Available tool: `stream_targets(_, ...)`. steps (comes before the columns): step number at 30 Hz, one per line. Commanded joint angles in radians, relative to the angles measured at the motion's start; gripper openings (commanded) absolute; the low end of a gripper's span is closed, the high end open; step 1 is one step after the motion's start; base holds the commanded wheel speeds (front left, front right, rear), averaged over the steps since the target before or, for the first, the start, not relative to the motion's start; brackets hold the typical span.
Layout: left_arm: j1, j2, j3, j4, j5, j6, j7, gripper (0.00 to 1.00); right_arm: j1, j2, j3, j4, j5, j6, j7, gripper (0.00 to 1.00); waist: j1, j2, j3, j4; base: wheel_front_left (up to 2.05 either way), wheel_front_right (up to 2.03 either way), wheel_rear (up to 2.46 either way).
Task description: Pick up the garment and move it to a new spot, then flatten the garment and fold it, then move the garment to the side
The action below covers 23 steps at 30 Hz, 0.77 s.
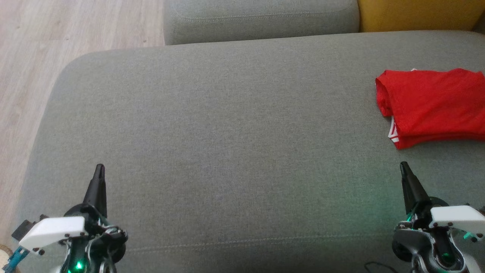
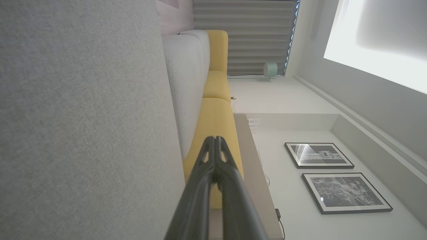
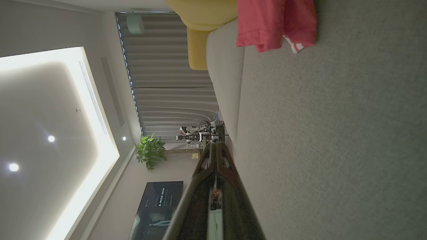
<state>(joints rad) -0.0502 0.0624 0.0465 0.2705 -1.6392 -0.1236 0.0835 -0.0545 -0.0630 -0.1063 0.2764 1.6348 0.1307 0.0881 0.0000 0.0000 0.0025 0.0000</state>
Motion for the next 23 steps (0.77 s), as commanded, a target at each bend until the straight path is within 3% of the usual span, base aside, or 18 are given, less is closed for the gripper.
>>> stream_targets(1, -0.057, 0.010, 0.038, -0.025, 0.006, -0.007, 0.006, 0.00, -0.053, -0.004, 0.016, -0.032, -0.007, 0.000, 0.006, 0.00, 0.0000, 0.0000, 0.000, 0.000, 0.00, 0.00, 0.00)
stream_targets(23, -0.057, 0.005, 0.044, -0.025, 0.011, -0.007, 0.011, 0.00, -0.053, -0.001, 0.011, -0.031, -0.011, 0.000, 0.010, 0.00, 0.0000, 0.0000, 0.000, 0.000, 0.00, 0.00, 0.00)
